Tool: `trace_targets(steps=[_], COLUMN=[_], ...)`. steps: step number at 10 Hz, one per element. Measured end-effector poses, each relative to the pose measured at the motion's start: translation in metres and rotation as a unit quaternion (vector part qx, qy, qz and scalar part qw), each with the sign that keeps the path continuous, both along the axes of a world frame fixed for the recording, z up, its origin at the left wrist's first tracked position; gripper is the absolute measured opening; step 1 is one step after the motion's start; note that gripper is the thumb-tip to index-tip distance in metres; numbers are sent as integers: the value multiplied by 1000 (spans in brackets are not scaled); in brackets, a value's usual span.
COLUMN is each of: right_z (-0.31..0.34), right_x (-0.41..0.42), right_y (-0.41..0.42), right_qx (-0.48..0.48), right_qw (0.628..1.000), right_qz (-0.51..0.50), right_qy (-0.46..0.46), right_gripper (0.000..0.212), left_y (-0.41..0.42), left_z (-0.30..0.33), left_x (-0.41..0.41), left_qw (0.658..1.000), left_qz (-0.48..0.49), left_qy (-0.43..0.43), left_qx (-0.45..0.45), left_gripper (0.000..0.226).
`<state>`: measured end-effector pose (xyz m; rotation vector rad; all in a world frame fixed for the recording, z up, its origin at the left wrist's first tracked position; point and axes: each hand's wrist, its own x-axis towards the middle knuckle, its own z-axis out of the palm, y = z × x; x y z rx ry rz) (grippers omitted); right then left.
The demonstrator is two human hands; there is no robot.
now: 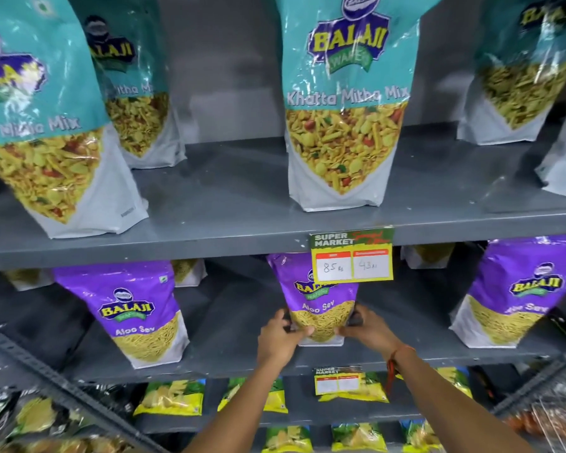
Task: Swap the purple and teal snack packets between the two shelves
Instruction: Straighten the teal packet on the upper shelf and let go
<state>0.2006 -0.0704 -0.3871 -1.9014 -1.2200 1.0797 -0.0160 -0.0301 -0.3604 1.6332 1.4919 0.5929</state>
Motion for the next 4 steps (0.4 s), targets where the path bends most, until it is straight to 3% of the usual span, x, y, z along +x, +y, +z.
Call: trace_targets(steps=[3, 4], right_z=[12, 31], right_x=[-12, -30], right_y=[-16, -34], right_qx=[25, 66], right_qw=[999, 996], right_qz=[-31, -56], right_qy=[11, 26], right_gripper=[65, 70], left_y=[-20, -37], left_z=[8, 15], left_x=[4, -3], left_qw=[1000, 999], left_qz=[16, 31], left_qy=[-14, -41], left_qx=[-23, 0], left_gripper=[75, 69])
